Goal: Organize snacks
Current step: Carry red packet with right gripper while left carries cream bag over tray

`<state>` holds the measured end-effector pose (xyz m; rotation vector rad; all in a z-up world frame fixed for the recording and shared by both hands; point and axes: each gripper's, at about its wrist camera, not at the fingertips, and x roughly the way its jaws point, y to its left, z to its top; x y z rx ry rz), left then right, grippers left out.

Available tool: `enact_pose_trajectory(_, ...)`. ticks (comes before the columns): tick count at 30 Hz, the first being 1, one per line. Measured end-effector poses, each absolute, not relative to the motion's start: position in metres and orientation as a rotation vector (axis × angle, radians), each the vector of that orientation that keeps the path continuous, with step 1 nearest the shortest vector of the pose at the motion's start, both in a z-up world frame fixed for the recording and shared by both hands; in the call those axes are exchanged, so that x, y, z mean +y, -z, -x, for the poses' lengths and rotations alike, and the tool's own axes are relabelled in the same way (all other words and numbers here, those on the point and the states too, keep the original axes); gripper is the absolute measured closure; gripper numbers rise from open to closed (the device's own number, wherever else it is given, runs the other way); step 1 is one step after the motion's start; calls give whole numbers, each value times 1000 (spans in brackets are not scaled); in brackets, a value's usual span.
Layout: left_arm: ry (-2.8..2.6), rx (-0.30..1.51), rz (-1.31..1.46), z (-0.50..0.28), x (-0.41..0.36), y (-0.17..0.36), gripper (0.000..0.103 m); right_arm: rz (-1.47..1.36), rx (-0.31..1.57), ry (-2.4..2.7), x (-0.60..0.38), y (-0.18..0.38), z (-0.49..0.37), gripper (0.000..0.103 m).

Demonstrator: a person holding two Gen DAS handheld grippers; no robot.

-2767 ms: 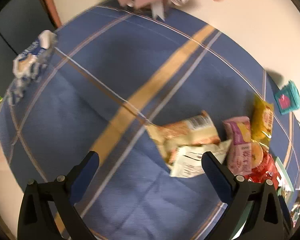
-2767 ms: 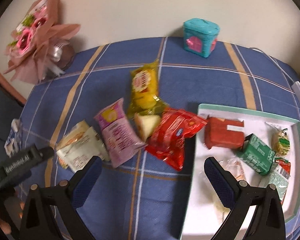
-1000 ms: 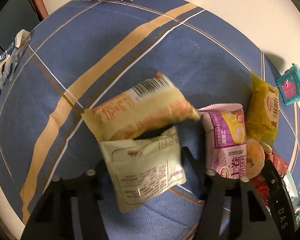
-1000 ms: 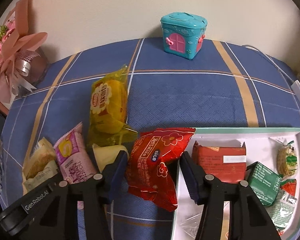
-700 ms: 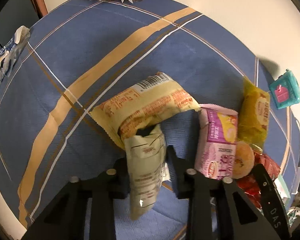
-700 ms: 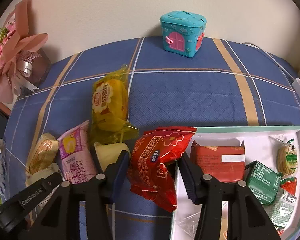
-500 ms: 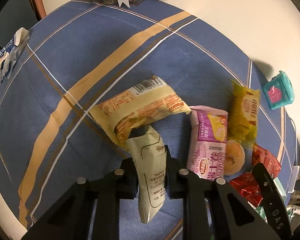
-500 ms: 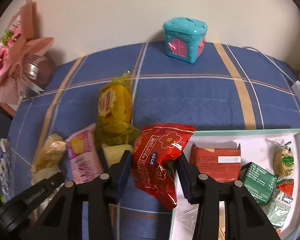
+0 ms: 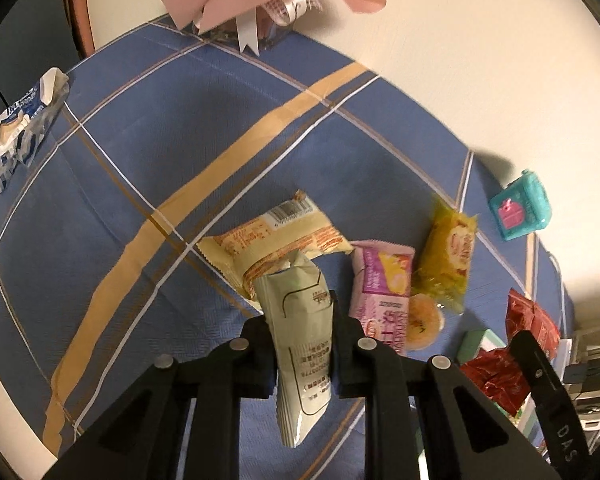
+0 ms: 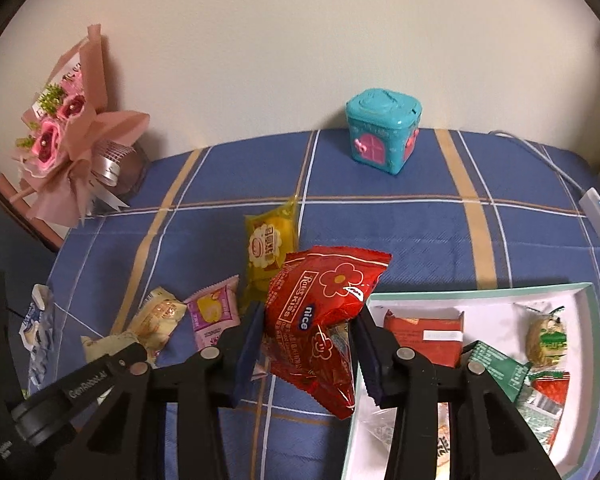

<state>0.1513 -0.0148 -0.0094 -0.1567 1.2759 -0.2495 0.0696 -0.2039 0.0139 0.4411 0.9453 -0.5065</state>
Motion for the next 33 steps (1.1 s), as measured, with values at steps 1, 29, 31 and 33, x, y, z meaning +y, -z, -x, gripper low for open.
enact_pose_trajectory(1,253,1271,161,-151,-15,7,83,-442,944,506,-206,-15,-68,56)
enact_pose_trajectory(29,525,1267,92,-90,-108,-17,83,-651,911,730,-329,-28,47,56)
enact_pose_trajectory(31,560,1267,72,-81,-121,-19,83,-666,904,751,-338,-29,59,56)
enact_pose_trajectory(33,585,1269,58,-72,-131,-20,83,-683,898,773,-349,-28,71,56)
